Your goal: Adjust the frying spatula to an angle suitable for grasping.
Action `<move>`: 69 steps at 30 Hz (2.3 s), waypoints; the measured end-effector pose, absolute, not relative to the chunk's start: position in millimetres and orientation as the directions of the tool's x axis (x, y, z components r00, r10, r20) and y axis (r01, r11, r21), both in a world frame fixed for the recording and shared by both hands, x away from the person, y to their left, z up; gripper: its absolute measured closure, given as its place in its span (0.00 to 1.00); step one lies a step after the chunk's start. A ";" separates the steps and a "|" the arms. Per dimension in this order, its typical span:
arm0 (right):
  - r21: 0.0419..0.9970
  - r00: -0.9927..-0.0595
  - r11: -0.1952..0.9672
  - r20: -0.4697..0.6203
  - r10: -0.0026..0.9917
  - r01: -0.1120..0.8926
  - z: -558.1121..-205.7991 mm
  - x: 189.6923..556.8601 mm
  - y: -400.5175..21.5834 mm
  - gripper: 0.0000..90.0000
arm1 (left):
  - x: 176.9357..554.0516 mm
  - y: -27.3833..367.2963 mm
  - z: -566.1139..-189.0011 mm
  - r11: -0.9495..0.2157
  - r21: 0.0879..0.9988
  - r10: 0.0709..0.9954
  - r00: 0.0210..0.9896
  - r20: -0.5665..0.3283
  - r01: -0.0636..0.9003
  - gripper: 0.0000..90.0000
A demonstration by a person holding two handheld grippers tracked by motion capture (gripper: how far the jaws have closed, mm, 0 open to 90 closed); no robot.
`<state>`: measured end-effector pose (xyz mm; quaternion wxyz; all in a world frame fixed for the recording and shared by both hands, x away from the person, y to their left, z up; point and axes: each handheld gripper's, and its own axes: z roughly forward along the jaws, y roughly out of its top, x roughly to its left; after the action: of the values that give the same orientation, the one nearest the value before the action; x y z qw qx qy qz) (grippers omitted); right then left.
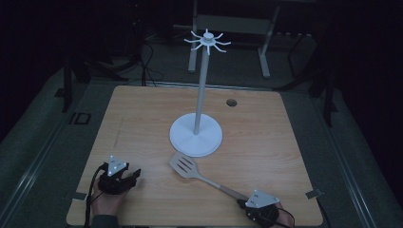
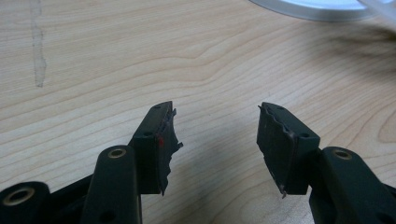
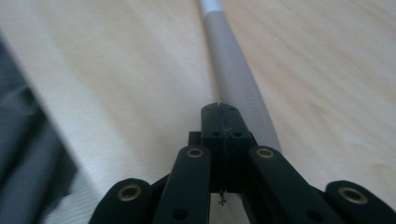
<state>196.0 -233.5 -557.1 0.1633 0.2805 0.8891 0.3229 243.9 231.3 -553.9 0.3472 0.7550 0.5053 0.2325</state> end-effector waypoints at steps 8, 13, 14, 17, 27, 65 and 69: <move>0.644 -0.770 0.666 -0.184 0.611 0.375 -554.5 216.6 -238.3 1.00 | 244.1 229.8 -554.6 -0.252 0.757 0.923 0.386 0.001 0.602 0.52; 0.643 -0.758 0.667 -0.200 0.621 0.377 -554.9 229.7 -241.8 1.00 | 244.1 229.4 -554.7 -0.250 0.760 0.923 0.385 -0.001 0.600 0.52; 0.643 -0.753 0.664 -0.199 0.627 0.382 -554.9 233.9 -243.0 1.00 | 244.2 229.4 -554.7 -0.252 0.757 0.922 0.386 0.000 0.602 0.52; 0.655 -0.727 0.641 -0.200 0.657 0.400 -556.4 256.8 -246.6 1.00 | 244.5 228.9 -554.9 -0.258 0.755 0.921 0.389 0.003 0.603 0.52; 0.700 -0.668 0.545 -0.131 0.733 0.461 -559.8 290.5 -249.4 1.00 | 244.6 228.4 -554.7 -0.260 0.753 0.920 0.391 0.003 0.605 0.51; 0.740 -0.546 0.352 0.024 0.837 0.573 -566.3 313.9 -221.5 1.00 | 242.7 221.7 -519.7 -0.218 0.816 0.869 0.487 -0.088 0.536 0.53; 0.741 -0.554 0.362 0.016 0.832 0.565 -566.4 311.9 -212.8 1.00 | 247.2 215.3 -508.9 -0.242 0.818 0.850 0.520 -0.080 0.522 0.53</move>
<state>311.9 -212.8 -566.4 0.1849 0.4344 0.8044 0.3607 247.2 215.3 -508.9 0.4208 0.7637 0.4491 0.1951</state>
